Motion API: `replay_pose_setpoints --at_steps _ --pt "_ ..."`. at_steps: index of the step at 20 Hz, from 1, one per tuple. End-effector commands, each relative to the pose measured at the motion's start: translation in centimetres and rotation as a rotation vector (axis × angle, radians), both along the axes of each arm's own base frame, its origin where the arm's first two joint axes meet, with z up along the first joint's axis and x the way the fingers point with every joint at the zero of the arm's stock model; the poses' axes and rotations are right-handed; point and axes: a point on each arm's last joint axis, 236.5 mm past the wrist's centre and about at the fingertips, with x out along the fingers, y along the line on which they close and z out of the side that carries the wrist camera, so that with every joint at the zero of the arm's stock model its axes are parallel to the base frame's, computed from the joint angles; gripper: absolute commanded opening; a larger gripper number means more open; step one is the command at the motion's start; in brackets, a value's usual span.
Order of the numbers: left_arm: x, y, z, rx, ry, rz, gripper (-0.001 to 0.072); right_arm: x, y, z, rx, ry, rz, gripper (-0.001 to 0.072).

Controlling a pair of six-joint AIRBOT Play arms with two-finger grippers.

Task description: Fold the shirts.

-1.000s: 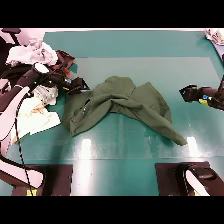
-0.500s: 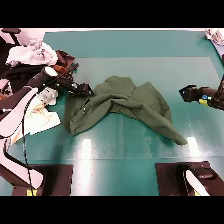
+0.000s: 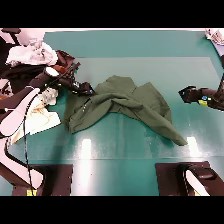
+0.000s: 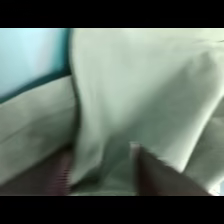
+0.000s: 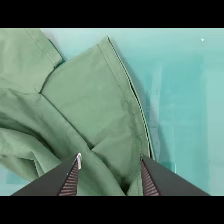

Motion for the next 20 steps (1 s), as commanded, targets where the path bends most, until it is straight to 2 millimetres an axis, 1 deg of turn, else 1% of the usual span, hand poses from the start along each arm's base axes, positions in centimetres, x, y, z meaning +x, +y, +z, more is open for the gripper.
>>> replay_pose_setpoints --at_steps 1,4,5,7,9,10,12,14,17,18,19,20 --pt "0.2 -1.2 1.8 -0.074 -0.017 -0.008 0.0368 0.0 0.0 -0.2 0.0 0.006 -0.001 0.0443" --pt "1.2 -1.3 3.3 -0.078 -0.06 -0.012 0.0367 0.4 0.1 -1.3 0.004 0.042 0.001 0.0442" --pt "1.5 -1.2 3.3 -0.071 -0.071 -0.009 0.0367 0.6 0.5 -1.7 0.027 0.058 0.004 0.0442" --pt "1.7 -0.8 2.7 -0.033 -0.085 -0.015 0.0367 0.9 1.8 -2.7 0.07 0.093 0.024 0.0442" --pt "1.4 0.1 1.2 0.069 -0.107 -0.054 0.0368 1.0 3.3 -3.4 0.057 0.109 0.08 0.0442" --pt "1.3 0.8 0.4 0.117 -0.116 -0.07 0.0369 1.0 4.1 -3.5 0.05 0.105 0.106 0.0442" --pt "1.5 1.6 -0.2 0.167 -0.13 -0.081 0.037 1.3 5.2 -2.9 0.047 0.073 0.137 0.0442" --pt "2.0 2.2 -0.5 0.201 -0.154 -0.073 0.037 1.4 5.3 -2.9 0.047 0.069 0.141 0.0442" --pt "2.4 2.3 -0.5 0.204 -0.164 -0.065 0.0378 1.3 4.7 -2.7 0.048 0.066 0.124 0.0442" --pt "2.3 2.3 -0.5 0.203 -0.163 -0.066 0.0458 1.2 4.5 -2.2 0.05 0.053 0.118 0.0442" --pt "2.3 2.3 -0.5 0.201 -0.161 -0.066 0.0489 1.1 4.2 -1.7 0.05 0.037 0.109 0.0442" --pt "2.1 2.1 -0.4 0.191 -0.155 -0.067 0.0489 1.0 3.7 -1.2 0.05 0.021 0.097 0.0442"
